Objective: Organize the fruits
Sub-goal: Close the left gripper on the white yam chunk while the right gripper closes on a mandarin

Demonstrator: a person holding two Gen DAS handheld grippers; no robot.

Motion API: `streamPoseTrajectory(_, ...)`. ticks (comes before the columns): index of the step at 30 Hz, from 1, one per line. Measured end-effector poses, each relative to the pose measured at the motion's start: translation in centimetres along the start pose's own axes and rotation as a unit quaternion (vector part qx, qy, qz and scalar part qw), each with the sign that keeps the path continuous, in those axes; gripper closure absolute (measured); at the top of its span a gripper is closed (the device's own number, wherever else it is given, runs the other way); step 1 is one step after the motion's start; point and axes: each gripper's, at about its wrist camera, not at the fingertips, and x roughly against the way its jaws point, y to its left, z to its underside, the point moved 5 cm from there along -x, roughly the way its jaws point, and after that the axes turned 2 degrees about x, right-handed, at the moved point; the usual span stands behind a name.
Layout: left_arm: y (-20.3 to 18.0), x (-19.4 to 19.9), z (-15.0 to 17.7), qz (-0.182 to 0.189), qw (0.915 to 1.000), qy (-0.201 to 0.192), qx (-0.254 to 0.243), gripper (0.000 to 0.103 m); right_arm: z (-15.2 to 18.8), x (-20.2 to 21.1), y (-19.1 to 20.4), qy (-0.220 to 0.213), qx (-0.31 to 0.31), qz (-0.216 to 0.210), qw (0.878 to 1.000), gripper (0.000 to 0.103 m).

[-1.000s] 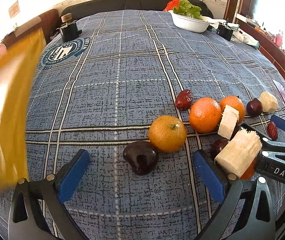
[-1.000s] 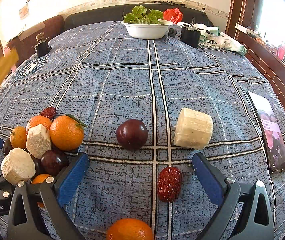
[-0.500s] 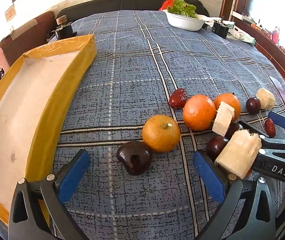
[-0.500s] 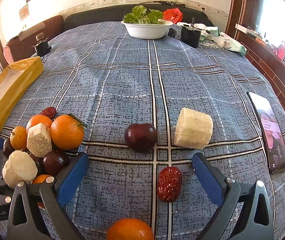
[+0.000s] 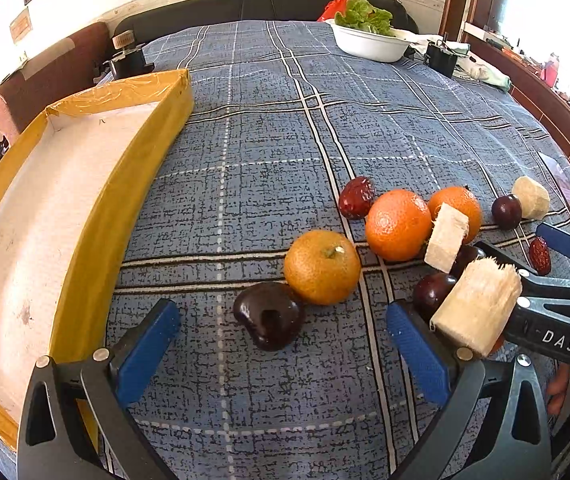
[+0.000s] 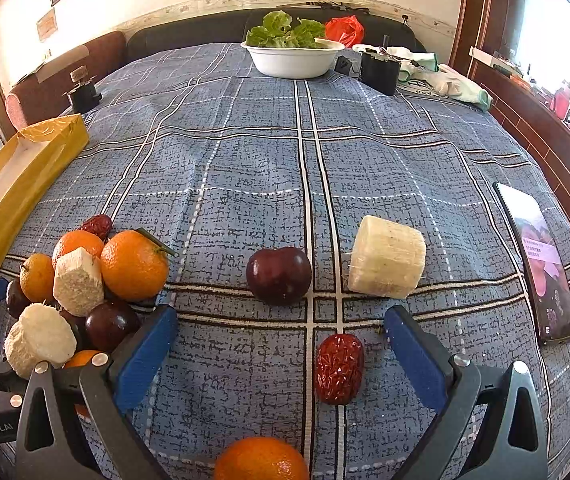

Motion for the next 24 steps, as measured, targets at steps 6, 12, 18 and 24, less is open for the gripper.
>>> streamPoseTrajectory(6, -0.3, 0.0, 0.0, -0.004, 1.0, 0.003, 0.005, 0.0, -0.2, 0.2, -0.2, 0.021, 0.006, -0.024, 0.999, 0.0)
streamPoseTrajectory(12, -1.4, 2.9, 1.6, 0.057, 0.9974, 0.017, -0.04, 0.0, -0.1, 5.4, -0.7, -0.019, 0.034, -0.074, 0.997, 0.014)
streamPoseTrajectory(18, 0.4, 8.0, 4.2, 0.181, 0.9829, -0.009, -0.03, 0.014, 2.2, 10.9, -1.9, -0.069, 0.047, -0.159, 0.984, 0.014)
streamPoseTrajectory(24, 2.5, 10.2, 4.4, 0.181, 0.9826, -0.036, -0.02, 0.051, 4.5, 11.4, -1.3, -0.07, 0.054, -0.191, 0.978, 0.035)
